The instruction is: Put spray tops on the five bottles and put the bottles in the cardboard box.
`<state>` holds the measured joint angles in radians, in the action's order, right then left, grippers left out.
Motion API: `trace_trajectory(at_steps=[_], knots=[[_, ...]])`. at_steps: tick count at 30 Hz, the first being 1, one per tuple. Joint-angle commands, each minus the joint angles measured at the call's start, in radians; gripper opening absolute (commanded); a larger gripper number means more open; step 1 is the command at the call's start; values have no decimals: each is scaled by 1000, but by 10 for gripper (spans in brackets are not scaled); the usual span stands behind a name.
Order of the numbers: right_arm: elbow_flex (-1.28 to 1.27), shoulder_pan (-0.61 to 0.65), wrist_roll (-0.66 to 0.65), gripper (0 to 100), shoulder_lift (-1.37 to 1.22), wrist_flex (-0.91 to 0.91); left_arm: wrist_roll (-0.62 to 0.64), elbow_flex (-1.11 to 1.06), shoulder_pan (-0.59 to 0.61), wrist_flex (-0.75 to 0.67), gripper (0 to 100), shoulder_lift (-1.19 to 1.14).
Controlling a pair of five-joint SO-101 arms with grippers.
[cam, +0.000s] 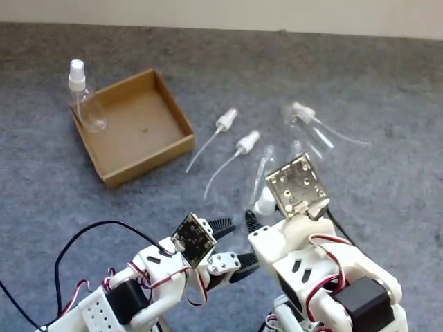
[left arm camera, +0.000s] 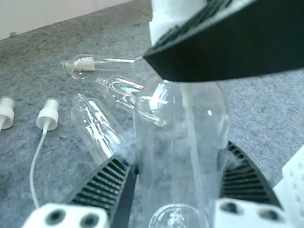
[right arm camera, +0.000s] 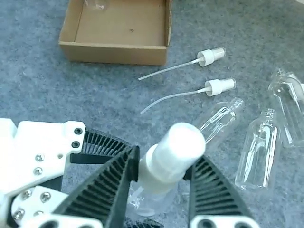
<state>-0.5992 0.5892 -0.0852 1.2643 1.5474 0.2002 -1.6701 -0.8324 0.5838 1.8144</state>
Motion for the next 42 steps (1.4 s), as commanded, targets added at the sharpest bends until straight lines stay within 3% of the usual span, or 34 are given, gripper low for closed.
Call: trace_trajectory(at_steps=[1,15,21,26,36,42], knots=[[10,13,-14,127,1,30,6,-5,24,-28,140,18],[8,8,-37,130,151,28,6,-8,24,-28,140,18],[4,12,-63,237,170,30,6,-8,24,-28,140,18],[4,12,-63,244,171,31,6,-1,35,-28,140,18],[2,7,-60,235,171,24,6,65,309,-28,137,18],[1,7,-57,115,171,21,11,54,461,-178,137,18]])
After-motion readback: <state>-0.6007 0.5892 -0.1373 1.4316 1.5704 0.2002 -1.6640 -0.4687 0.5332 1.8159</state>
